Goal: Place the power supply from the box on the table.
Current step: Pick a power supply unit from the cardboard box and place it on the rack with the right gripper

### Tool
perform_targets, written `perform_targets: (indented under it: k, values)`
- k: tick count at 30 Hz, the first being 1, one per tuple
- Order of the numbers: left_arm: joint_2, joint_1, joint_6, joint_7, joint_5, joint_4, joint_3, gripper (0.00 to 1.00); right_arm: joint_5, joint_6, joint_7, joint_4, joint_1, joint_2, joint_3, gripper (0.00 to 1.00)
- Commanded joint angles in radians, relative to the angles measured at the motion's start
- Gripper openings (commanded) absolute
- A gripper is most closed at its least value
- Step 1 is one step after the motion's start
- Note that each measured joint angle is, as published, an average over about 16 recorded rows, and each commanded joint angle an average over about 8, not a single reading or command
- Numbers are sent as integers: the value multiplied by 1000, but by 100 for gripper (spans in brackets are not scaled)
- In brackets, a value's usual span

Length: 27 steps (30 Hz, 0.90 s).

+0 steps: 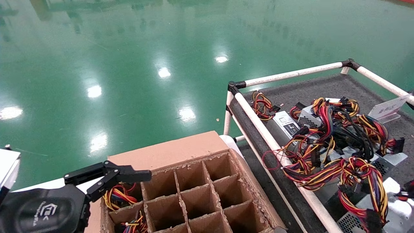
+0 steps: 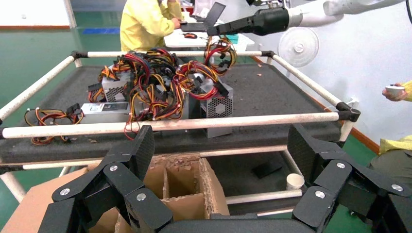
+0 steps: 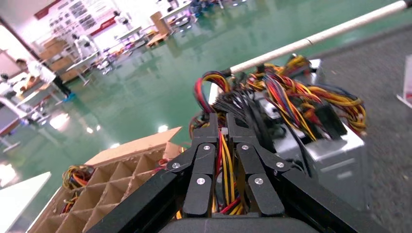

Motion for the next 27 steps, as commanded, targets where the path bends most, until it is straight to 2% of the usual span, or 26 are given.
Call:
perform_targets:
  k: [1, 4, 5, 6, 12, 13, 14, 27]
  values:
    - [0, 0, 0, 0, 0, 0, 0, 100, 7, 5, 4, -16, -11, -18, -3, 0]
    - [0, 0, 0, 0, 0, 0, 0, 100, 2, 31, 4, -25, -4, -30, -4, 0]
    - [0, 0, 0, 0, 0, 0, 0, 100, -2, 42, 4, -27, 1, -32, -5, 4]
    - [0, 0, 0, 0, 0, 0, 0, 100, -7, 52, 3, -29, 7, -32, -5, 13]
    - [0, 0, 0, 0, 0, 0, 0, 100, -47, 94, -11, -30, 35, -26, -13, 88]
    - [0, 0, 0, 0, 0, 0, 0, 100, -52, 97, -13, -30, 37, -24, -15, 97]
    - [0, 0, 0, 0, 0, 0, 0, 100, -56, 99, -15, -30, 39, -23, -16, 100]
    - [0, 0, 0, 0, 0, 0, 0, 100, -54, 96, -11, -29, 38, -22, -16, 100]
